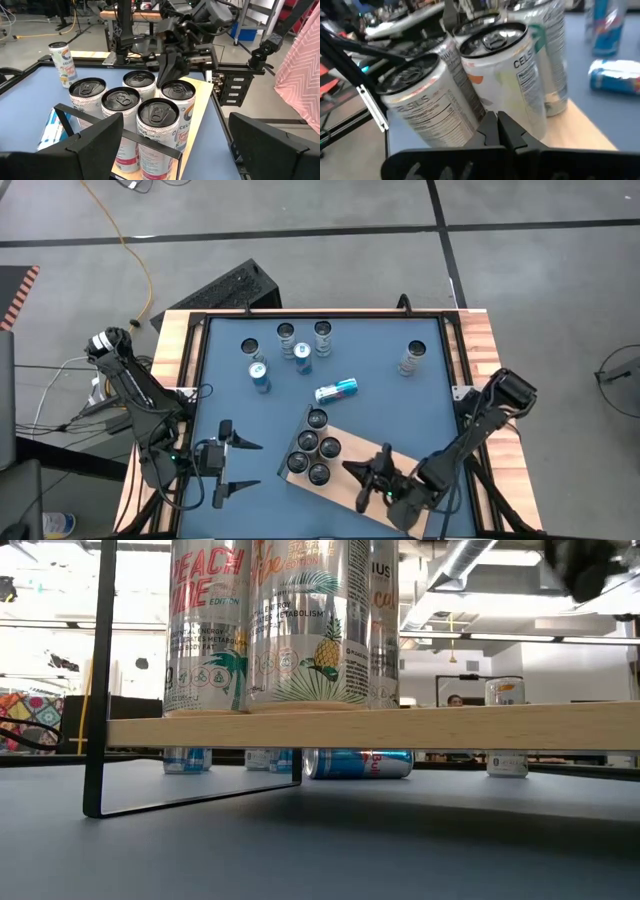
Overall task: Place canned beverage on shelf
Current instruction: Adjust the white yellow soda cans on the shelf
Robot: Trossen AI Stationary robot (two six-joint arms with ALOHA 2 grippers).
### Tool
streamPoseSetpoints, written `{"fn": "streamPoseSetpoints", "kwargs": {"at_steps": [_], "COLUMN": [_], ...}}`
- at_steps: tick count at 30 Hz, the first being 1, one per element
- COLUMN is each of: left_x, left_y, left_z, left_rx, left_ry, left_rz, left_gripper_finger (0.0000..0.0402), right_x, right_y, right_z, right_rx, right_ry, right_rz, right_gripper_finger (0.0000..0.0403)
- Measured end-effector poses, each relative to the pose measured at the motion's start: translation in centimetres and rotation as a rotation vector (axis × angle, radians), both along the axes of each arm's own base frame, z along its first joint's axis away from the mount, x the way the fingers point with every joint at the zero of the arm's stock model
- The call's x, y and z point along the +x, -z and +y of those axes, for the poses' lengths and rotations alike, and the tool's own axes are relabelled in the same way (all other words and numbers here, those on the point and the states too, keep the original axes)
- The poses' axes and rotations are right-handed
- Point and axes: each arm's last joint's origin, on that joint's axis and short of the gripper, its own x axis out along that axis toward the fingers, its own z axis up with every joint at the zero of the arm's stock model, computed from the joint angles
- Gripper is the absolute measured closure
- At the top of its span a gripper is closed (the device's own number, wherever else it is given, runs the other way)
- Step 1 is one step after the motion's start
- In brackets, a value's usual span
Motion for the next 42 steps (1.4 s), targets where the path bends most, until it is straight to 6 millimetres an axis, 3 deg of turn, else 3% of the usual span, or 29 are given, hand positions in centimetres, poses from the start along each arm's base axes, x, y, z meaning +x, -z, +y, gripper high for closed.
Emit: {"fn": "streamPoseSetpoints", "kwargs": {"at_steps": [6,18,27,36,42], "left_x": [0.1,0.2,0.2,0.2,0.2], "left_y": [0.0,0.0,0.0,0.0,0.0], "left_z": [0.1,0.2,0.2,0.2,0.2], "left_rx": [0.007,-0.003,0.001,0.004,0.011], "left_ry": [-0.004,-0.014,-0.005,-0.004,-0.004], "left_rz": [0.001,0.001,0.002,0.003,0.004], "left_gripper_finger": [0.0054,0.0054,0.0054,0.0054,0.0054], "right_x": [-1.1,1.1,1.2,0.4,-0.2], "right_y": [0.3,1.1,1.3,1.1,1.6], "right_z": [0.1,-3.6,-3.2,-1.3,-1.9], "right_rx": [-0.054,-0.037,0.032,0.068,0.069], "right_ry": [0.092,0.203,0.116,-0.028,0.094], "right_rz": [-0.033,0.03,0.093,0.124,0.095], "right_gripper_finger": [0.0403,0.0403,0.0403,0.0403,0.0403]}}
